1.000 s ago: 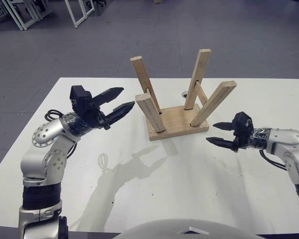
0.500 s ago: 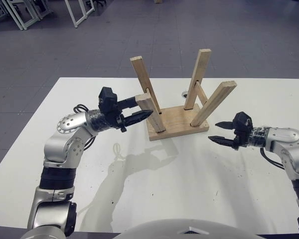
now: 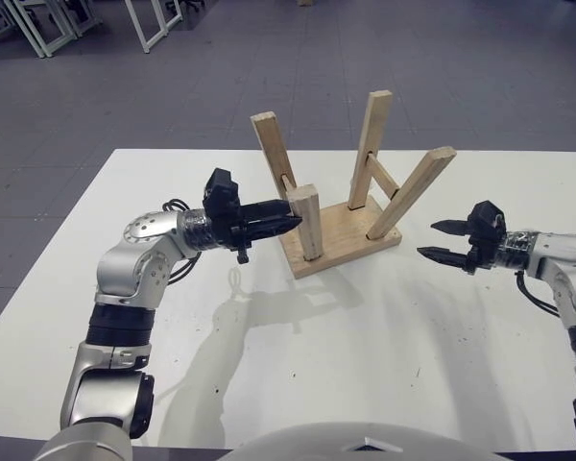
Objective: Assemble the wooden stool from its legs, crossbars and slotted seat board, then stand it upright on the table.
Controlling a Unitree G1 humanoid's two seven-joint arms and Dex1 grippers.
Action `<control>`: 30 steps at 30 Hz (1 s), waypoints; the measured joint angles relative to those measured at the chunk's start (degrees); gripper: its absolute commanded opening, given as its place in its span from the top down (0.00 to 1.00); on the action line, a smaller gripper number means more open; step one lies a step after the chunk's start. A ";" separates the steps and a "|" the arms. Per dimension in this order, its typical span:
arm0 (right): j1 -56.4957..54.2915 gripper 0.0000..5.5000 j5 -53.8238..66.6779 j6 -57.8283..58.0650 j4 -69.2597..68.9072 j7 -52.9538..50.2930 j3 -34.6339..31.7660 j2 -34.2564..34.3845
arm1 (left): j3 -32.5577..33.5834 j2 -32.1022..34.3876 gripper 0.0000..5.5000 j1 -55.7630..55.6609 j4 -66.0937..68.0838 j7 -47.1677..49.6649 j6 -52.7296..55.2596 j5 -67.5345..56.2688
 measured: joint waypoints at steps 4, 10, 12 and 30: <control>0.08 0.38 -0.01 -0.02 -0.18 0.08 0.04 0.01 | 0.33 -0.07 0.78 3.02 -3.20 0.75 -0.96 -0.11; 6.58 0.38 1.50 4.61 -9.77 3.27 2.42 -0.14 | 2.85 1.27 0.78 7.14 -5.89 1.10 -1.96 -0.35; 7.92 0.38 2.67 6.35 -14.01 3.00 3.29 0.06 | 3.89 2.09 0.78 9.64 -7.98 1.54 -2.14 -0.78; 9.08 0.38 1.66 9.48 -16.47 -5.49 4.32 3.64 | 21.77 9.71 0.51 23.64 -16.40 3.85 3.38 -10.09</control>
